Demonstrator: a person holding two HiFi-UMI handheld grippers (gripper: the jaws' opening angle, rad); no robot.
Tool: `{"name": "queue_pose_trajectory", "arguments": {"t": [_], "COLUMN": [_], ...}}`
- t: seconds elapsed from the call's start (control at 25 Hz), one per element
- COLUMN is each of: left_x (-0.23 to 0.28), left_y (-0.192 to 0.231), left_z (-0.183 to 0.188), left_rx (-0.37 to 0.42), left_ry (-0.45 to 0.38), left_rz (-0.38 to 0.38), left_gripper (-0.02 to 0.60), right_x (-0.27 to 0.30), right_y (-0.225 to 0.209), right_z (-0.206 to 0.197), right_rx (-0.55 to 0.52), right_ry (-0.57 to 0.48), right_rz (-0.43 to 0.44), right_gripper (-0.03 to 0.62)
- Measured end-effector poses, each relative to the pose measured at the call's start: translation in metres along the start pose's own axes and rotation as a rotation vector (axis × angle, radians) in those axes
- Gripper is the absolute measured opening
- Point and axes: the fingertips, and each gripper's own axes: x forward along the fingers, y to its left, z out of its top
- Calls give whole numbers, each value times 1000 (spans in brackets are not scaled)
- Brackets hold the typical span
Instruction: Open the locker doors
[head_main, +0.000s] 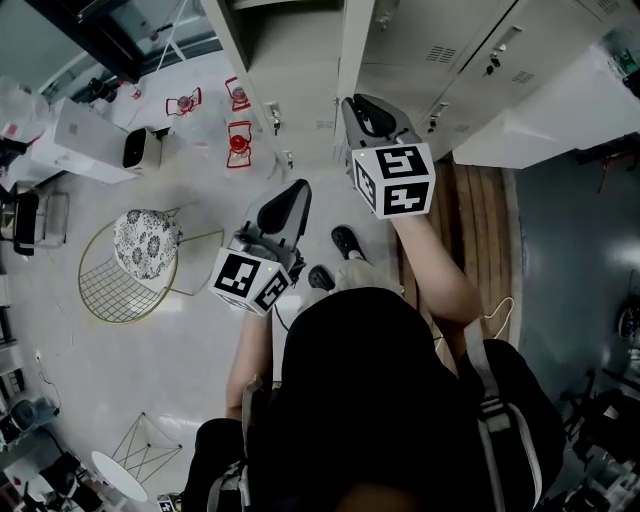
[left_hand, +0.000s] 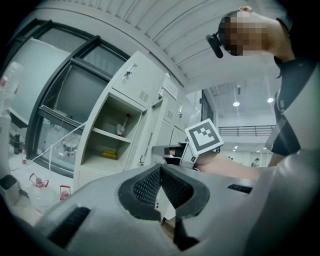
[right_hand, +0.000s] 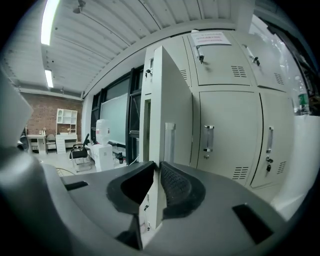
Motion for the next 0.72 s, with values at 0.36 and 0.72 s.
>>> {"name": "queue_pose_trajectory", "arguments": {"t": [0.36,0.72], "left_x": [7,41], "left_y": [-11,-25], "left_z": [-1,0], "left_rx": [7,18], "left_ry": [15,21], "left_rz": [-51,-88], "left_gripper": [15,15], "right_x": [-15,-31], "right_y": [-24,-63], "right_z": [-4,-9], "right_rx": [39,83], "right_ry": [4,14], "right_rz": [-50,-53], "right_gripper": [49,48]}}
